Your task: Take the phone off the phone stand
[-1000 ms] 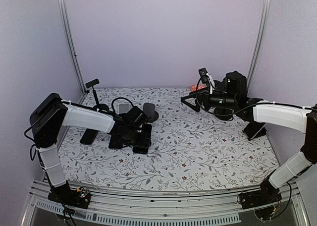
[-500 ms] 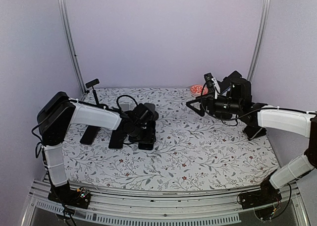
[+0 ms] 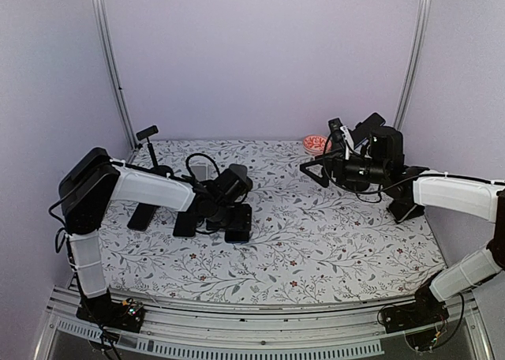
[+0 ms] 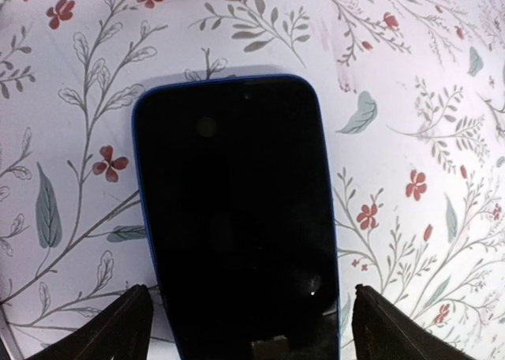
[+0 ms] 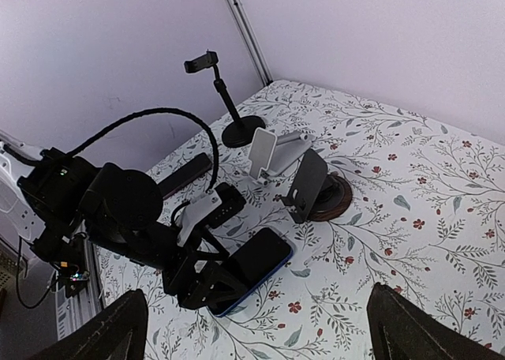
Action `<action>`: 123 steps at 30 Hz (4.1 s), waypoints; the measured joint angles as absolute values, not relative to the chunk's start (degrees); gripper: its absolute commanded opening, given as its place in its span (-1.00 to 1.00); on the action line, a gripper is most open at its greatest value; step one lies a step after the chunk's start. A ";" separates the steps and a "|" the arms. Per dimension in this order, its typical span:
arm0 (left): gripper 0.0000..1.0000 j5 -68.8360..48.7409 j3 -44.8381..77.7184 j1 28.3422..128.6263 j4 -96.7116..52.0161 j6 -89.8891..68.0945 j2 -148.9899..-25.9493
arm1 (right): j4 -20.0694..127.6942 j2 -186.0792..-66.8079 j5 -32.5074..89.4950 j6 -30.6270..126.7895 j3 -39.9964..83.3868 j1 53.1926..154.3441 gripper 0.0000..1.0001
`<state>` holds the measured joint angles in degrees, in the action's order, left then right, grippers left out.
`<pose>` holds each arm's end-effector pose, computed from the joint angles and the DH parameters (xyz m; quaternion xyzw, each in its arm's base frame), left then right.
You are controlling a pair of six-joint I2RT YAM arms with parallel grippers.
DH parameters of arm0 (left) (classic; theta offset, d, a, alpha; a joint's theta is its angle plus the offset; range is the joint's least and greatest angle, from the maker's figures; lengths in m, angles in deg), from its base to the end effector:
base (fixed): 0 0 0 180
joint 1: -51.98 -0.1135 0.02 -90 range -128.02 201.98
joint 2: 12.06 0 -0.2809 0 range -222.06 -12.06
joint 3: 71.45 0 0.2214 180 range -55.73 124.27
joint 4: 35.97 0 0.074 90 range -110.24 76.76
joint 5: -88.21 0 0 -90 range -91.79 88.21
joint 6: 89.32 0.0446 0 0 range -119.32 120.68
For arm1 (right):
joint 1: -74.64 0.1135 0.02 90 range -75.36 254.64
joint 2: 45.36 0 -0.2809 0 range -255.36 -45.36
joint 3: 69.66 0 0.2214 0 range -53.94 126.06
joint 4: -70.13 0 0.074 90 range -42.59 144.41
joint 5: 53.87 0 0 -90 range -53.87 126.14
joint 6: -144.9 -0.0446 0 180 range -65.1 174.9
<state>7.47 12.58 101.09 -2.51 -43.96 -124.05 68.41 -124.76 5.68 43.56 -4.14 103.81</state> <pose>0.2523 -0.2805 0.1665 0.0178 0.9659 -0.1261 0.2253 0.2436 0.1618 0.3063 -0.2760 0.7347 0.3982 0.4749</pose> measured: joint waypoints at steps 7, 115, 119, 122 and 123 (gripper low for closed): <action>0.98 8.48 12.69 101.13 -2.00 -43.59 -124.05 | 68.39 -123.01 5.72 43.52 -5.65 103.53 0.98; 0.98 -2.69 7.99 96.89 -13.41 -26.76 -106.17 | 71.14 -127.71 7.73 31.94 -26.02 53.06 0.84; 0.98 -3.11 7.99 96.85 -13.52 -26.76 -106.17 | 69.24 -124.36 8.15 31.89 -28.40 52.86 0.88; 0.98 -3.76 7.99 96.85 -13.54 -26.76 -106.23 | 68.23 -123.53 8.58 32.04 -28.62 52.60 0.91; 0.98 -3.94 7.99 96.85 -13.54 -26.76 -106.28 | 68.10 -123.56 8.61 32.02 -28.62 52.40 0.91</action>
